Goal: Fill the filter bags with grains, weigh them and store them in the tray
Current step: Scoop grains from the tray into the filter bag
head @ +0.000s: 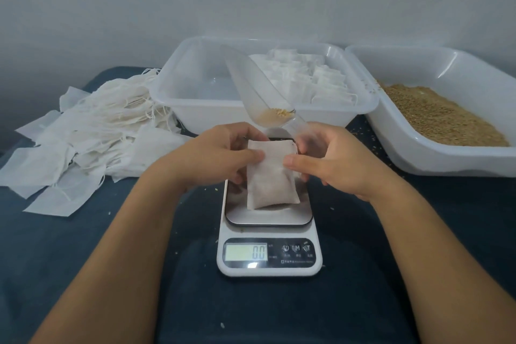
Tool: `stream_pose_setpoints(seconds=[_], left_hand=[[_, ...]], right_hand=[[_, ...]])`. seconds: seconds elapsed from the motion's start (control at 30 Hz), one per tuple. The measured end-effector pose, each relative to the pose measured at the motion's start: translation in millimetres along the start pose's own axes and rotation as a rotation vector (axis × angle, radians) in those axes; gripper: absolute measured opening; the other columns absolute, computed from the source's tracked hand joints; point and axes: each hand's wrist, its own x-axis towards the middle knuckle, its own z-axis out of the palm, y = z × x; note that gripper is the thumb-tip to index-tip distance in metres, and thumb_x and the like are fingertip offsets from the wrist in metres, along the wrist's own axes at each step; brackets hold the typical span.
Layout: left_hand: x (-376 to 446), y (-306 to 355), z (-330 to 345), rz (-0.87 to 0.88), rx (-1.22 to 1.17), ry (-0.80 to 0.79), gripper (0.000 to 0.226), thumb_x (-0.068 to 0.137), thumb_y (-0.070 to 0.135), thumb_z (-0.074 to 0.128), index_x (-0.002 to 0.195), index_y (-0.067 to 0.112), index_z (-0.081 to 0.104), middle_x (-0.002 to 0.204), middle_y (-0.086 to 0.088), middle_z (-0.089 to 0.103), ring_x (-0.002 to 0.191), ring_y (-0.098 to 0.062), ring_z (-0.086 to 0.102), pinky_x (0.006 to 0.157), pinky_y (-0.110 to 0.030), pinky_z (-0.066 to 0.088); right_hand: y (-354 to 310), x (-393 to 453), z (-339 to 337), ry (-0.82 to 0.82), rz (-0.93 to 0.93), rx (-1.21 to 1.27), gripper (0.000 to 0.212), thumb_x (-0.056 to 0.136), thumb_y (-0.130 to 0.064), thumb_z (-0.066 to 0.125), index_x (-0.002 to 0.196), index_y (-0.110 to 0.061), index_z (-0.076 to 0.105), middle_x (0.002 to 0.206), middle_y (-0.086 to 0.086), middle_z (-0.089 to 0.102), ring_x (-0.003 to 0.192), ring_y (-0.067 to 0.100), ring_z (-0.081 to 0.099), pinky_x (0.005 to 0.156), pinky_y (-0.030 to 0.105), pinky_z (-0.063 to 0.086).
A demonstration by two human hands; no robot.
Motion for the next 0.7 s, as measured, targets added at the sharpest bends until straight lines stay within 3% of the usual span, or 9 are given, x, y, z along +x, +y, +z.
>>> stream_pose_setpoints(seconds=[0.07,0.17,0.27,0.4,0.57,0.7], left_hand=[[2,-2,-1,0.015,0.127,0.083,0.018,0.096,0.024,0.069,0.113,0.032,0.068,0.080,0.007,0.069,0.064,-0.007,0.067,0.062,-0.026,0.055],[4,-4,-4,0.019,0.137,0.203,0.014,0.095,0.036,0.070,0.109,0.036,0.067,0.080,0.021,0.071,0.066,-0.003,0.070,0.065,-0.025,0.050],[7,-7,-5,0.006,0.179,0.316,0.009,0.096,0.041,0.067,0.104,0.036,0.068,0.090,0.017,0.072,0.068,0.000,0.069,0.067,-0.022,0.048],[13,-10,-5,-0.019,0.171,0.483,0.008,0.097,0.039,0.065,0.096,0.032,0.069,0.090,0.014,0.068,0.073,-0.006,0.067,0.068,-0.025,0.048],[19,-12,-8,-0.039,0.112,0.591,0.017,0.096,0.038,0.065,0.084,0.027,0.070,0.069,0.013,0.059,0.046,0.005,0.049,0.055,-0.022,0.039],[20,-15,-10,-0.080,0.097,0.586,0.018,0.095,0.038,0.065,0.090,0.023,0.073,0.074,0.010,0.062,0.053,-0.001,0.052,0.057,-0.024,0.039]], right_hand=[[2,1,0,0.034,0.029,-0.016,0.027,0.084,-0.026,0.084,0.089,-0.014,0.060,0.084,-0.011,0.071,0.064,0.004,0.068,0.051,0.011,0.047],[3,2,0,0.129,0.033,-0.064,0.039,0.081,-0.042,0.084,0.107,-0.019,0.068,0.095,-0.022,0.073,0.070,-0.003,0.069,0.054,0.009,0.047],[3,4,0,0.263,0.004,-0.060,0.038,0.086,-0.046,0.079,0.105,-0.016,0.066,0.097,-0.029,0.071,0.061,0.001,0.068,0.052,0.010,0.047],[4,7,-2,0.475,-0.035,-0.021,0.030,0.091,-0.049,0.070,0.095,-0.021,0.063,0.079,-0.017,0.069,0.049,0.001,0.058,0.048,0.012,0.045],[2,10,-7,0.644,-0.075,0.059,0.024,0.093,-0.047,0.067,0.092,-0.024,0.061,0.103,0.000,0.072,0.046,0.005,0.052,0.049,0.018,0.045],[2,10,-8,0.680,-0.057,0.089,0.022,0.093,-0.043,0.067,0.093,-0.021,0.061,0.096,-0.005,0.073,0.046,0.005,0.051,0.050,0.018,0.045]])
